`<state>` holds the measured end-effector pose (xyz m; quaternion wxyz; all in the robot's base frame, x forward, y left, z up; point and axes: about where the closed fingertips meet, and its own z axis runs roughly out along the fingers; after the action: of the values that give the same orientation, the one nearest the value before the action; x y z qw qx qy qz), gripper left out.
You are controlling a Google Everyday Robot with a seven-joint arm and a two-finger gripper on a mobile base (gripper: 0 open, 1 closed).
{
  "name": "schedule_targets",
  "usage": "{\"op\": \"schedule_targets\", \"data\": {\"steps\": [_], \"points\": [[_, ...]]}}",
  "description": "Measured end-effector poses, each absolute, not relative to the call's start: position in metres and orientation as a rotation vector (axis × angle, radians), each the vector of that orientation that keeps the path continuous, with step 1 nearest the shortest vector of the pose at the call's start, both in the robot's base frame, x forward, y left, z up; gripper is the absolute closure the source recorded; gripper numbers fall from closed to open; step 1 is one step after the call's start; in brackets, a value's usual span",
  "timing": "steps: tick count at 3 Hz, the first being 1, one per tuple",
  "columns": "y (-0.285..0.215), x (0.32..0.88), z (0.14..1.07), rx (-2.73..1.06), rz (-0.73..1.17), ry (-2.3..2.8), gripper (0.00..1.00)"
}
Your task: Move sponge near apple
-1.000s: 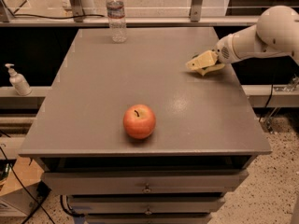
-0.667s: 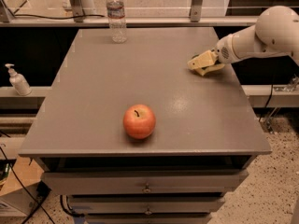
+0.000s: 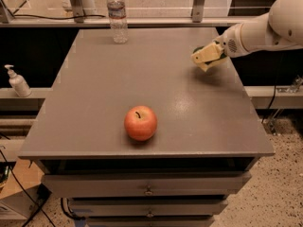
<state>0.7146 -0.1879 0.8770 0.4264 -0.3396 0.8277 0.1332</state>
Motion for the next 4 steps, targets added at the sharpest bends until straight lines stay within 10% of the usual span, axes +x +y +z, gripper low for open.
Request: {"op": "schedule_targets", "data": {"steps": [4], "points": [[-0.136, 0.653, 0.926, -1.203, 0.393, 1.858, 1.00]]}}
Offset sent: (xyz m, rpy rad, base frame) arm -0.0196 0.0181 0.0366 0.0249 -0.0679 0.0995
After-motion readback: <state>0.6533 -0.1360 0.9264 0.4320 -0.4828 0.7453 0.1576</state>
